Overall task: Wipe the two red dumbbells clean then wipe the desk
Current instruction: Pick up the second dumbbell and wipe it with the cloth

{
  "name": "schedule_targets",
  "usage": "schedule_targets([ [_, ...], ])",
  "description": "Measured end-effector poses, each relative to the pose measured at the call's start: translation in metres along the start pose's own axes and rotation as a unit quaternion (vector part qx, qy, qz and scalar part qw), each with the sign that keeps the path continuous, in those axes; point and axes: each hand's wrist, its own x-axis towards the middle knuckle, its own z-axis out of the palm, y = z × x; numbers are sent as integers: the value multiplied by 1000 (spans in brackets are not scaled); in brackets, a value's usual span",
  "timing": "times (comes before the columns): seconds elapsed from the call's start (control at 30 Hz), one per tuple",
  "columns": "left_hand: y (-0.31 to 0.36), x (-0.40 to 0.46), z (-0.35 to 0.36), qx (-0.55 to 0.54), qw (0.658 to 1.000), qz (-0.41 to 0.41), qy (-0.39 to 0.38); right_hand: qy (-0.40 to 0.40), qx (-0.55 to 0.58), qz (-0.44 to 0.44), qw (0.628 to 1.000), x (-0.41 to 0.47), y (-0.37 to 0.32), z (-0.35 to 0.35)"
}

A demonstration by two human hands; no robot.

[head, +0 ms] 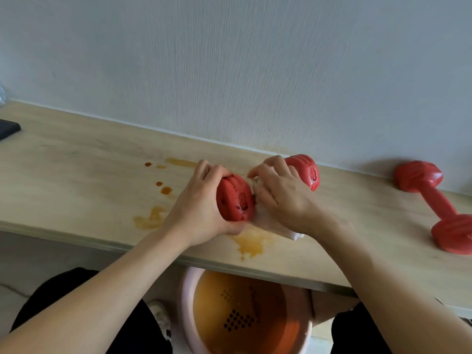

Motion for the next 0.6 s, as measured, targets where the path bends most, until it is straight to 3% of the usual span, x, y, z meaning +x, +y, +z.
schedule_targets([
  [0.1,0,1,0,-4,1000,-5,1,27,-14,-37,999,2,2,5],
  [0.33,2,3,-2,-20,1000,-17,-1,77,-133,45,987,18,21,-8],
  [0.4,3,4,0,-23,999,-28,6,77,-113,49,989,15,11,-7],
  [0.5,3,5,-1,-15,999,-35,12,57,-30,-23,998,6,-13,4],
  [0.6,3,3,-2,-9,999,-38,5,64,-14,-8,998,7,-4,7],
])
